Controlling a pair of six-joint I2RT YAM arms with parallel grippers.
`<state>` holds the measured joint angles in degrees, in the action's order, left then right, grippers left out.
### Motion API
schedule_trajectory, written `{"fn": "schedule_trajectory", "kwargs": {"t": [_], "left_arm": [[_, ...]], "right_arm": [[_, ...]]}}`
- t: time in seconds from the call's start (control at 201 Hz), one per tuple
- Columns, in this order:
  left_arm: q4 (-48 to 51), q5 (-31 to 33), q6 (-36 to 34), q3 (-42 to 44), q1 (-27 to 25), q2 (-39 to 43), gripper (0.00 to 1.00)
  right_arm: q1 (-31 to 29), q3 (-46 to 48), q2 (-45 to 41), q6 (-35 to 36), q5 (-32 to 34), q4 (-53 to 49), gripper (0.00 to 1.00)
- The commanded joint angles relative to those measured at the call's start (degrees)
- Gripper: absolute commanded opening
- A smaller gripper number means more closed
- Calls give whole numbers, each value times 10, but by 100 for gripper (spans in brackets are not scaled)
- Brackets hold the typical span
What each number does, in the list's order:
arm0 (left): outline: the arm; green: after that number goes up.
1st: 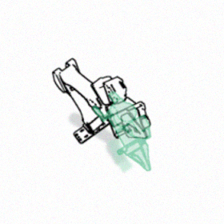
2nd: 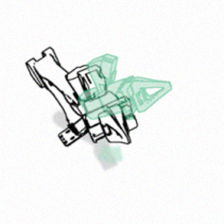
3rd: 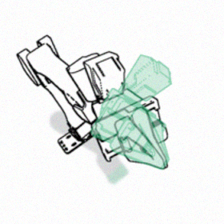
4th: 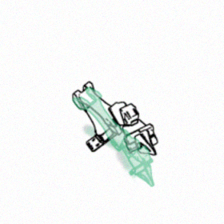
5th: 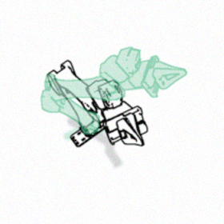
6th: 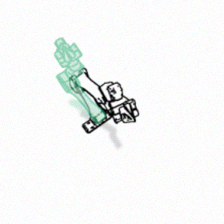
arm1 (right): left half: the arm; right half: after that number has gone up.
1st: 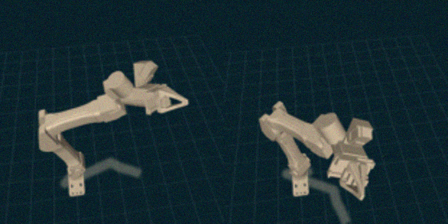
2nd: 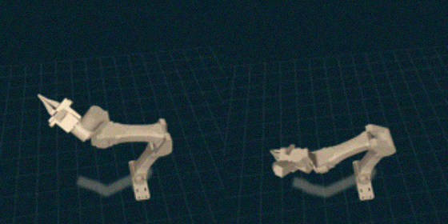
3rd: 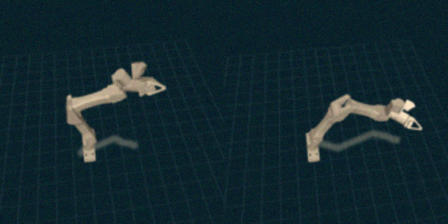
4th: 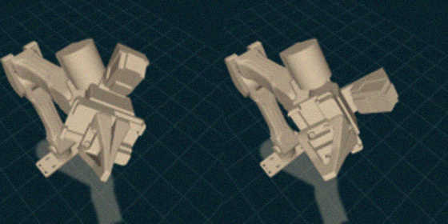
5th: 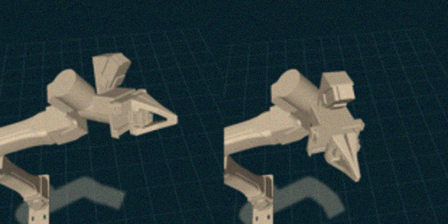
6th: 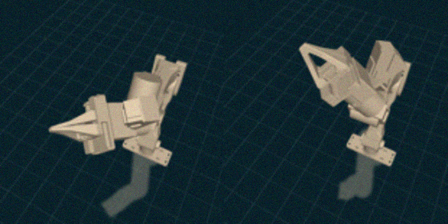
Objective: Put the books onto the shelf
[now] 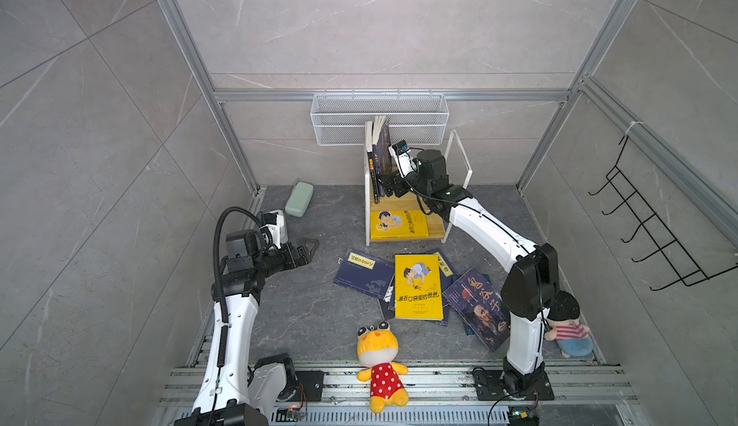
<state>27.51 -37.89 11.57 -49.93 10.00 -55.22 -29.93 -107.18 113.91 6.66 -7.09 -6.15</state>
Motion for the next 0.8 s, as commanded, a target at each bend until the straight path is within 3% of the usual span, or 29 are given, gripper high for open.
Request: {"fn": "schedule_trajectory", "kwargs": {"t": [0.0, 0.289, 0.388, 0.493, 0.647, 0.792], "left_arm": [[-20, -16, 3, 3, 1, 10, 100], [-17, -15, 0, -1, 0, 4, 100], [-25, -14, 3, 3, 0, 5, 100], [-22, -17, 3, 4, 1, 6, 100], [-24, -15, 3, 4, 1, 9, 100], [-26, -16, 4, 4, 1, 5, 100]], "right_arm": [[-11, -21, 23, -1, -4, 16, 90], [-14, 21, 8, 10, 87, 64, 79], [-13, 24, 5, 12, 94, 73, 71], [-14, 19, 4, 10, 96, 65, 54], [-17, 39, -18, 11, 93, 70, 12], [-28, 69, -47, 13, 104, 85, 5]]}}
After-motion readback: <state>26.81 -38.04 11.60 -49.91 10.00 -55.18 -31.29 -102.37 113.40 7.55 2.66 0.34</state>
